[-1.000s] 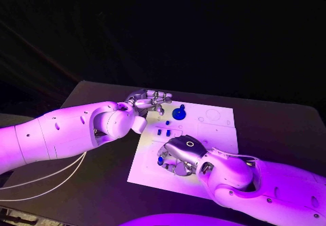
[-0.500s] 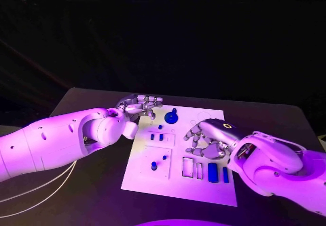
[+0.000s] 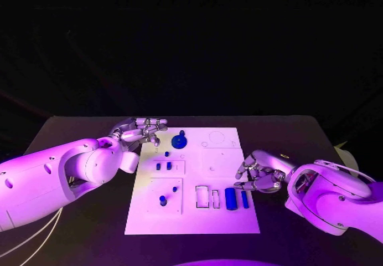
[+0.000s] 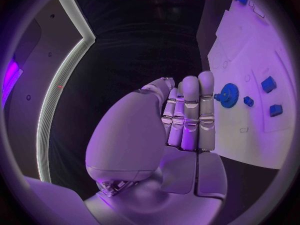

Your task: Assemble the parts on the task board

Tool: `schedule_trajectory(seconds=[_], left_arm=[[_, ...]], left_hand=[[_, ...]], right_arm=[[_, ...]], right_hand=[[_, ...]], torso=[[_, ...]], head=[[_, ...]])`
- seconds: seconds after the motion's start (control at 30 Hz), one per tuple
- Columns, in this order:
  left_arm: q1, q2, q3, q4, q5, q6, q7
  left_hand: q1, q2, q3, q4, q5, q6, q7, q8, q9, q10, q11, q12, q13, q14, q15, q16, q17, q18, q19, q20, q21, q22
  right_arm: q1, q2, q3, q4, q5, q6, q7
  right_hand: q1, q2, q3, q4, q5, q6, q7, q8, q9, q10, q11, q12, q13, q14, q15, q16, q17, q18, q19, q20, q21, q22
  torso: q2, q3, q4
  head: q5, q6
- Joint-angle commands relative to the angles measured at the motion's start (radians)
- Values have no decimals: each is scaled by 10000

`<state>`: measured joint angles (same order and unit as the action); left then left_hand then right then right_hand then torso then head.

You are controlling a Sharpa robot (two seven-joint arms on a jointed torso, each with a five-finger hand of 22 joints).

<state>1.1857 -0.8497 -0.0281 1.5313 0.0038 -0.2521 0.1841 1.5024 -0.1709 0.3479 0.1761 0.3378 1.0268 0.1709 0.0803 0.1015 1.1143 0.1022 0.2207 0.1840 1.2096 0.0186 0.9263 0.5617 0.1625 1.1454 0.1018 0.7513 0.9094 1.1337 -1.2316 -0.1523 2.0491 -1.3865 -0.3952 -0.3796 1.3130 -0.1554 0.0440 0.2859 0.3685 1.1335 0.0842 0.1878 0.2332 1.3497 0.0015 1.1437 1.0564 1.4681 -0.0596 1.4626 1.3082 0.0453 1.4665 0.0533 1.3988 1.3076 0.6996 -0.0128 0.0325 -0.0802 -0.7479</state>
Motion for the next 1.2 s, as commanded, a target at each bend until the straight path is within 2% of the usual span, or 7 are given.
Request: schedule_trajectory(seconds=[0.03,0.17,0.2,0.33,0.5,0.97,1.2], left_arm=[[-7,-3,-8,36,39,153,60],[-11,4,-19,38,39,172,65],[-12,6,-22,36,39,177,63],[-14,-2,-37,35,39,188,58],[-15,-23,-51,26,39,194,56],[-16,-79,-63,56,39,214,37],[-16,-110,-64,71,39,222,5]], left_hand=[[-43,79,-53,13,-10,13,46,59,-15,-68,-7,43,17,-62,11,67,-17,162,-7,41,-39,-11],[-51,80,-58,17,-11,13,47,61,-16,-71,-5,47,18,-64,12,68,-19,164,-13,43,-52,-21],[-51,80,-58,17,-11,13,47,61,-16,-71,-5,47,18,-64,12,68,-19,164,-13,43,-52,-21],[-51,80,-58,17,-11,13,47,61,-16,-71,-5,47,18,-64,12,68,-19,164,-13,43,-52,-21],[-51,80,-58,17,-11,13,47,61,-16,-71,-5,47,18,-64,12,68,-19,164,-13,43,-52,-21],[-69,83,-68,27,-13,13,47,65,-17,-76,-4,55,20,-68,15,71,-22,162,-11,46,-53,-21],[-81,86,-75,35,-13,13,48,67,-18,-80,-3,60,21,-69,17,73,-25,163,-14,47,-62,-28]], right_arm=[[-157,-75,-16,137,-527,-237,-722],[-420,-25,-44,222,-1090,-661,-1142],[-509,14,-49,234,-1254,-793,-1248],[-839,231,-61,207,-1721,-1163,-1555],[-1111,468,-66,99,-2040,-1271,-1717],[-1346,916,-71,-335,-2369,-1090,-1957],[-1382,1038,-79,-466,-2502,-717,-2023]], right_hand=[[-171,41,-259,17,240,-54,-57,73,114,79,-5,343,432,684,-49,64,811,-125,472,-74,91,2204],[-456,146,-607,50,400,-154,-47,102,222,57,7,473,640,690,-36,103,869,-136,488,-69,154,2218],[-517,187,-682,54,388,-187,-44,102,244,44,13,480,665,687,-33,102,864,-136,487,-67,155,2218],[-608,224,-850,61,370,-226,-43,116,297,10,16,472,693,679,-29,89,838,-129,474,-63,128,2209],[-686,239,-1018,65,400,-258,-41,133,349,-32,20,443,702,667,-25,64,795,-117,449,-58,68,2192],[-888,368,-1367,75,578,-270,-61,224,499,-108,12,391,752,631,-28,-20,658,-77,371,-53,-120,2139],[-1112,465,-1592,79,447,-277,-77,289,602,-106,2,401,827,626,-37,-38,634,-70,354,-57,-155,2130]], torso=[[-48,-14,-49],[-70,-38,-68],[-81,-44,-64],[-103,-71,-60],[-107,-72,-39],[-70,-75,3],[-73,-79,18]], head=[[-214,-127],[-299,-242],[-315,-363],[-369,-394],[-370,-382],[-360,-312],[-361,-331]])
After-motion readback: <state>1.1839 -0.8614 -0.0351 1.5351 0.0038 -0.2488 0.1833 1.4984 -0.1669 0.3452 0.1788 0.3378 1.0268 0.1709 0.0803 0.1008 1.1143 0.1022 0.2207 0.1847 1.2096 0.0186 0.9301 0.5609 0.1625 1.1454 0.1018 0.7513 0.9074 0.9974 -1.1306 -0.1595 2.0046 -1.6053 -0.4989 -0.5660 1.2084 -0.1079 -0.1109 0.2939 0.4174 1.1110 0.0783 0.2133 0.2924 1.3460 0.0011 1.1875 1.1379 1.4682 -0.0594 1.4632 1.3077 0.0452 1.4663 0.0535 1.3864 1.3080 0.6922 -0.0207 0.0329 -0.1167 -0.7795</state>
